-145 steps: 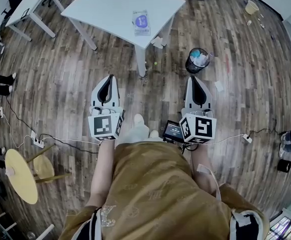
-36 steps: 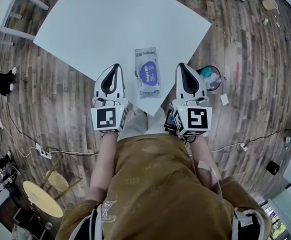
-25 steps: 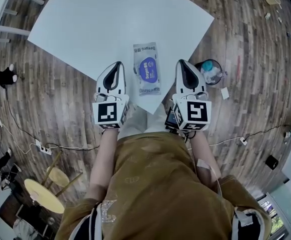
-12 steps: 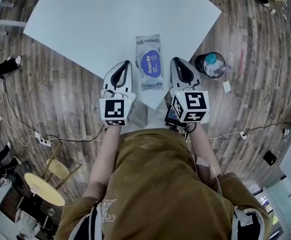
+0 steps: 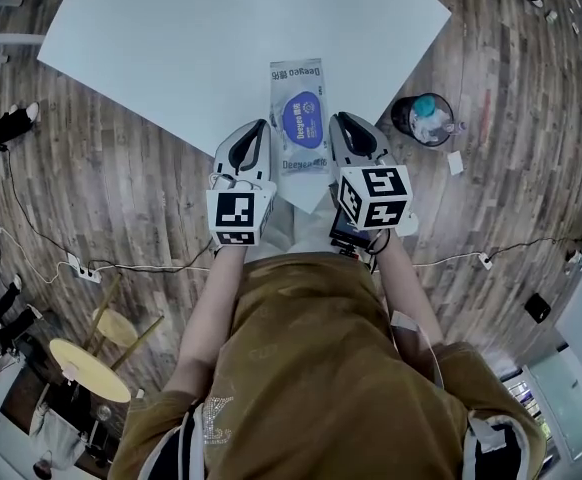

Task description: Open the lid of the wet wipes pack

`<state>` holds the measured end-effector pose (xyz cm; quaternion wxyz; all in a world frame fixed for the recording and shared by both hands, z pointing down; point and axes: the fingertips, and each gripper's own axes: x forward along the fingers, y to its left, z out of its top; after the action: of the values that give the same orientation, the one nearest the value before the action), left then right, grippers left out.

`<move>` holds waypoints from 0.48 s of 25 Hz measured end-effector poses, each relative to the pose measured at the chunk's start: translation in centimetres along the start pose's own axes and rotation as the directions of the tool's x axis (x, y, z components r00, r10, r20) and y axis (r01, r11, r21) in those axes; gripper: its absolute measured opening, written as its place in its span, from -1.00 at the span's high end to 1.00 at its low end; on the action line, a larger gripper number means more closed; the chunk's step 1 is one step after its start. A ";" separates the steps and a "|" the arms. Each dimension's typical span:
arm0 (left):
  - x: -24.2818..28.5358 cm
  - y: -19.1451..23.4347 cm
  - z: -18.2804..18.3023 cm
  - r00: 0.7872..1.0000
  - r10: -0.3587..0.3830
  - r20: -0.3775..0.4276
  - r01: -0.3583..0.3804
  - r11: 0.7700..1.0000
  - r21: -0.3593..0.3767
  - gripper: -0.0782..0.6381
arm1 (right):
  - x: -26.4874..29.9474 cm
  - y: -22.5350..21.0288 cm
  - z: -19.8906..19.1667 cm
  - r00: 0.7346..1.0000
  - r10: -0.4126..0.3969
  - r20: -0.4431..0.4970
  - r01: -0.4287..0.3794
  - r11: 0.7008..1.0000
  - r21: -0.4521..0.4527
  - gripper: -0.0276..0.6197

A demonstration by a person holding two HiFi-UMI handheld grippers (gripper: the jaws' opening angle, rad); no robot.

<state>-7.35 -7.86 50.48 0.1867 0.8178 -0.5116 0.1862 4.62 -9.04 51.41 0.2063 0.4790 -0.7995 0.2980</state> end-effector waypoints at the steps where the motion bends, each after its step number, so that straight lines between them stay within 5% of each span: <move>1: 0.1 -0.1 -0.2 1.000 -0.004 -0.007 0.004 1.000 -0.003 0.78 | 0.2 0.0 -0.4 1.000 0.003 -0.017 -0.003 1.000 0.002 0.84; 12: 0.8 -2.1 -3.4 0.996 -0.050 -0.080 0.049 0.999 -0.015 0.78 | 2.3 1.3 -3.1 0.988 0.094 -0.125 -0.088 0.995 0.047 0.71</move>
<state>-5.50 -5.89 53.59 0.2167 0.8208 -0.4846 0.2110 2.62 -7.95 54.73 0.2331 0.4263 -0.7993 0.3537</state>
